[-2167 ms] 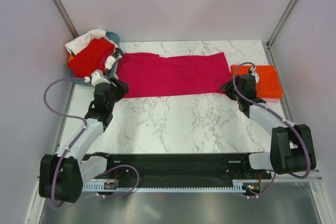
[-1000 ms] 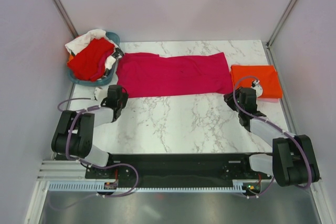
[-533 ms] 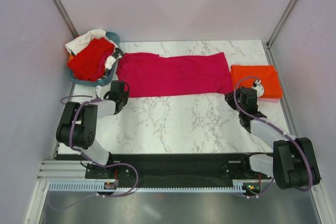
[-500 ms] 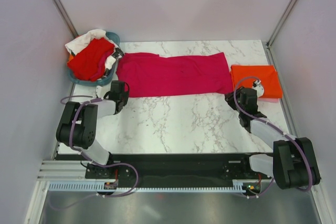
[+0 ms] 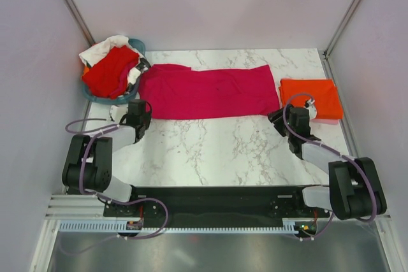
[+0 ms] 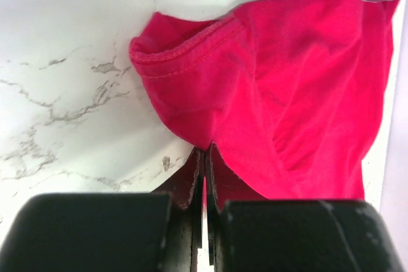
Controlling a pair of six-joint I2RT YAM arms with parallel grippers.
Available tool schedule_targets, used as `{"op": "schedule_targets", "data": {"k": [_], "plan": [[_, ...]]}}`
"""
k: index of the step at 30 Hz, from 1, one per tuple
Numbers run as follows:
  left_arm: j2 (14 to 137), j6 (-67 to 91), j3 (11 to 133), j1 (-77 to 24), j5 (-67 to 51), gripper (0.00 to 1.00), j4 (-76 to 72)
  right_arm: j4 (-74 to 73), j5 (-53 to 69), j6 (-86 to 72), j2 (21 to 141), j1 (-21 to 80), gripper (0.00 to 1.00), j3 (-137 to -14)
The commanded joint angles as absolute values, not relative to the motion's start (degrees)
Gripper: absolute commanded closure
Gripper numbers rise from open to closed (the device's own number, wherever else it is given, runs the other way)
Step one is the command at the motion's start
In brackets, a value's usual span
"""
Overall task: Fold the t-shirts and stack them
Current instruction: Fold the tshirt
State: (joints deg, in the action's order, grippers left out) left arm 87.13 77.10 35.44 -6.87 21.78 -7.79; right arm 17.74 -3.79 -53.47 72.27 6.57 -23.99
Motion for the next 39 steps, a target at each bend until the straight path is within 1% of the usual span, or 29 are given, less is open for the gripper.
{"op": "schedule_targets", "data": {"k": [1, 3, 9, 13, 18, 21, 22, 24, 25, 27, 30, 31, 33, 35, 36, 37, 38, 39], "plan": [[84.11, 75.67, 32.97, -6.59, 22.51, 0.98, -7.38, 21.00, -1.85, -58.79, 75.75, 8.52, 0.38, -25.92], [83.41, 76.38, 32.35, -6.50, 22.15, 0.98, -7.29, 21.96, -2.28, -60.98, 77.25, 10.36, 0.39, -26.37], [82.53, 76.55, 31.38, -6.33, 23.29, 0.98, -6.24, 23.91, -7.46, -65.12, 82.43, 12.57, 0.48, -27.24], [82.00, 76.20, 31.20, -5.89, 23.47, 0.98, -5.80, 24.17, -11.68, -65.48, 86.30, 12.57, 0.51, -28.65], [81.30, 75.76, 31.11, -5.19, 23.47, 0.98, -5.63, 24.26, -15.81, -65.39, 88.94, 12.57, 0.52, -30.14], [80.77, 75.23, 31.11, -4.40, 23.38, 0.98, -5.45, 23.12, -18.71, -64.51, 90.00, 12.57, 0.54, -31.37], [80.68, 74.80, 31.20, -4.05, 23.20, 0.98, -5.45, 22.77, -19.24, -64.34, 90.78, 12.57, 0.62, -31.81], [80.42, 74.62, 31.20, -3.61, 23.03, 0.98, -5.45, 21.01, -20.73, -63.72, 91.40, 12.48, 0.70, -32.60], [80.42, 74.62, 31.29, -3.34, 22.94, 0.98, -5.45, 20.05, -21.44, -63.63, 91.67, 12.57, 0.73, -33.22], [80.16, 74.27, 31.38, -2.90, 22.85, 0.98, -5.36, 17.85, -23.63, -62.50, 91.23, 12.48, 0.73, -33.40], [79.81, 73.65, 31.47, -1.94, 22.76, 0.98, -5.01, 15.39, -26.88, -61.18, 88.95, 12.22, 0.88, -32.96], [79.63, 73.48, 31.38, -1.50, 22.50, 0.98, -4.92, 14.95, -28.55, -60.82, 87.81, 12.13, 0.96, -32.70], [79.37, 73.39, 31.29, -1.06, 22.06, 0.98, -4.83, 13.98, -29.26, -59.68, 87.10, 11.34, 0.99, -32.61], [79.10, 72.95, 31.03, -0.70, 21.80, 0.98, -4.66, 12.05, -29.44, -58.10, 86.40, 11.08, 0.95, -33.40], [78.93, 72.95, 30.94, -0.70, 21.71, 0.98, -4.48, 11.61, -29.27, -57.49, 86.14, 10.90, 0.89, -33.57], [78.66, 72.78, 30.85, -0.62, 21.71, 0.98, -4.31, 11.43, -29.01, -56.18, 85.61, 10.90, 0.76, -33.66], [78.66, 72.60, 30.76, -0.53, 21.53, 0.98, -4.05, 10.99, -28.74, -55.81, 85.00, 10.99, 0.66, -33.40], [78.49, 72.51, 30.59, -0.53, 21.36, 0.98, -4.04, 10.99, -28.74, -55.72, 84.56, 10.90, 0.59, -33.05]]}}
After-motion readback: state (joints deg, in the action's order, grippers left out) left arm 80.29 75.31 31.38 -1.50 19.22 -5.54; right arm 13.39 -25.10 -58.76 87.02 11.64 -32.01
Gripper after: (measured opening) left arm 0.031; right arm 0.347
